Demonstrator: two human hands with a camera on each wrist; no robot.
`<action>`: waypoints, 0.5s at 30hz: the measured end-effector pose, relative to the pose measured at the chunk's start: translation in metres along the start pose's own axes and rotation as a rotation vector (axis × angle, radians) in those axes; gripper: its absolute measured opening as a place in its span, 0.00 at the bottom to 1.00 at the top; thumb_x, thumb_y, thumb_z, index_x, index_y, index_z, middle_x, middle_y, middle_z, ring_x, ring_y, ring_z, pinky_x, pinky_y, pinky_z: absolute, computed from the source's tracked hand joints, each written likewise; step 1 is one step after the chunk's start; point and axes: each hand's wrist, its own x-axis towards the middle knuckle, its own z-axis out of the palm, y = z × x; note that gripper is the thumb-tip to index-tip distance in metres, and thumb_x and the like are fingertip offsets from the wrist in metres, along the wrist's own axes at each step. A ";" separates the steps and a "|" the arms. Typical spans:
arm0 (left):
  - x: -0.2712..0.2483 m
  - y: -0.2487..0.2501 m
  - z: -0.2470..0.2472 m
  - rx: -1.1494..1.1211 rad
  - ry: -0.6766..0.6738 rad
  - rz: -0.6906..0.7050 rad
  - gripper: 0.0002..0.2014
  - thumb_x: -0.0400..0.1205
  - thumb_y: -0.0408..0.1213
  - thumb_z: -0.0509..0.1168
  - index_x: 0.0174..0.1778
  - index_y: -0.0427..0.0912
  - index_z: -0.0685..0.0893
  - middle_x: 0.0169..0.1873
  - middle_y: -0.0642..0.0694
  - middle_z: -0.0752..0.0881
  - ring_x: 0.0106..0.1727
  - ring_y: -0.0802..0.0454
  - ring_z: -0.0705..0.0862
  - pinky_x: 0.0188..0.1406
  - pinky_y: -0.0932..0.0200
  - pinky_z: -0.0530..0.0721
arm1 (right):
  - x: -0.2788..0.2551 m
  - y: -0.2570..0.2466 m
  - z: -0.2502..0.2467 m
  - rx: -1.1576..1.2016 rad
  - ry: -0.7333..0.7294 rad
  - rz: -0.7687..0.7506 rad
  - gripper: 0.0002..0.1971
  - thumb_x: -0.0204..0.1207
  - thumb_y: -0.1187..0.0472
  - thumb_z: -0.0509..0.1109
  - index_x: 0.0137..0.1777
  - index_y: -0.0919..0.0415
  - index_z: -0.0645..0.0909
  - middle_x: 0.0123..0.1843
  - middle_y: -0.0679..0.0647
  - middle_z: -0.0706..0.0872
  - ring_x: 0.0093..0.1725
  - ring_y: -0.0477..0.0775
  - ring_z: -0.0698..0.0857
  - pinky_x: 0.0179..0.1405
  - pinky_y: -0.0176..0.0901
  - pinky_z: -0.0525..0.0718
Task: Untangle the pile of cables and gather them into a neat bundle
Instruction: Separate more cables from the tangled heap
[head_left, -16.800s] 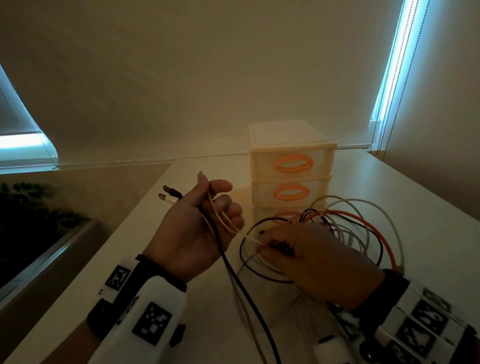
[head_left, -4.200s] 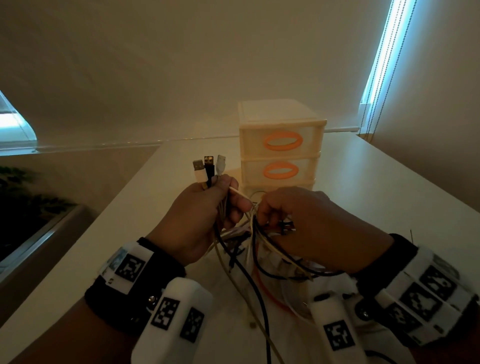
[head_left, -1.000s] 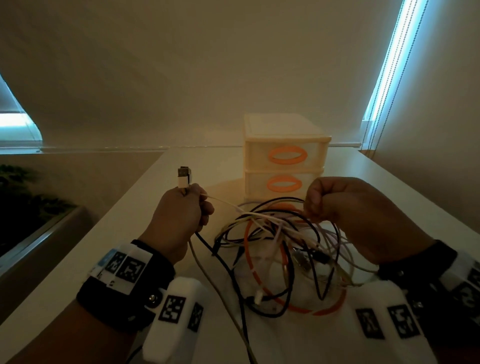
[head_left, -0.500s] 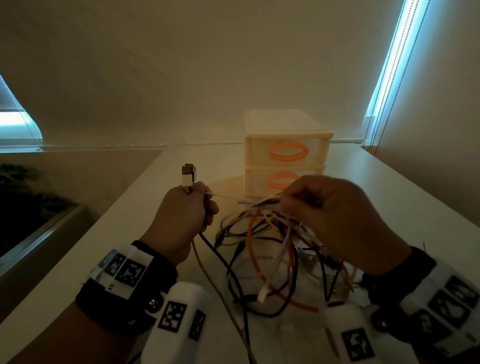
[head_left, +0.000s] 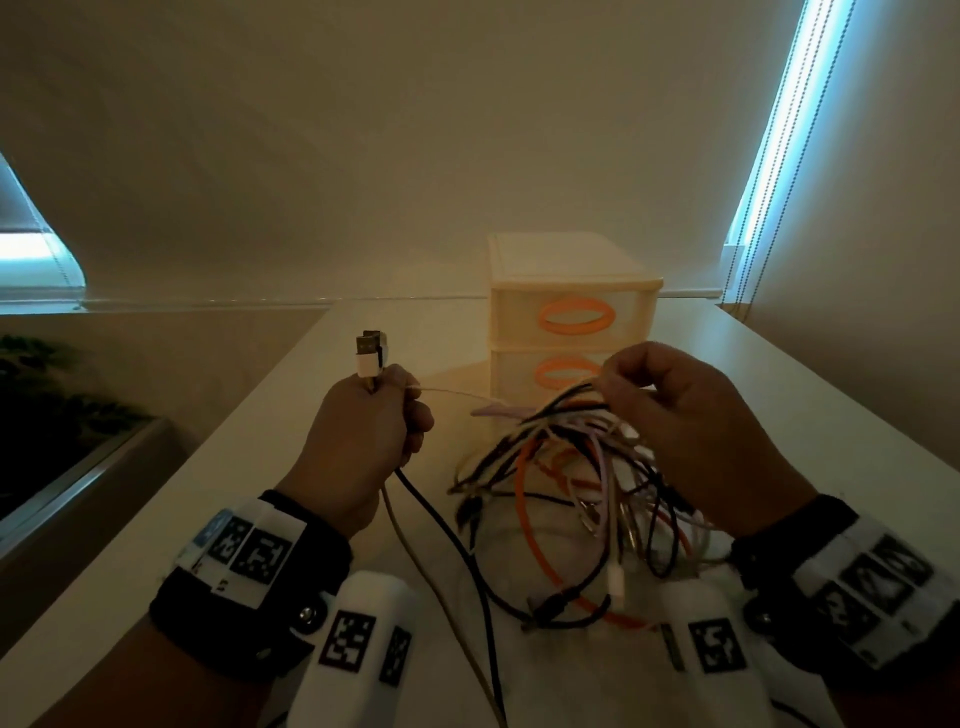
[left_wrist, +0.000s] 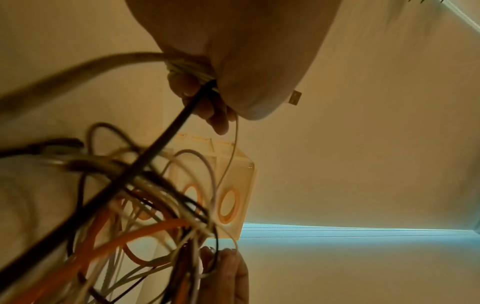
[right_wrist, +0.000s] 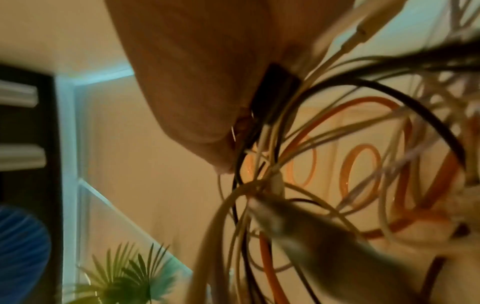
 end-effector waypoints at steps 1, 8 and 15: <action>0.000 0.000 0.000 -0.001 -0.017 0.008 0.16 0.93 0.42 0.54 0.46 0.40 0.81 0.22 0.50 0.83 0.23 0.54 0.76 0.25 0.60 0.72 | 0.000 0.002 0.001 -0.149 0.007 -0.088 0.03 0.81 0.59 0.72 0.46 0.55 0.86 0.41 0.48 0.85 0.43 0.45 0.85 0.43 0.29 0.81; -0.011 0.003 0.009 0.073 -0.075 0.126 0.16 0.93 0.41 0.53 0.47 0.38 0.81 0.23 0.49 0.83 0.23 0.56 0.76 0.21 0.65 0.73 | -0.004 -0.003 0.005 -0.156 -0.109 -0.155 0.02 0.76 0.56 0.78 0.47 0.49 0.91 0.36 0.41 0.90 0.37 0.44 0.89 0.39 0.29 0.83; -0.013 -0.002 0.013 0.189 -0.039 0.174 0.15 0.93 0.41 0.54 0.45 0.41 0.81 0.22 0.50 0.84 0.22 0.57 0.76 0.25 0.64 0.75 | -0.007 -0.004 0.007 -0.194 -0.101 -0.163 0.02 0.79 0.54 0.72 0.46 0.50 0.85 0.30 0.49 0.85 0.31 0.50 0.84 0.34 0.36 0.82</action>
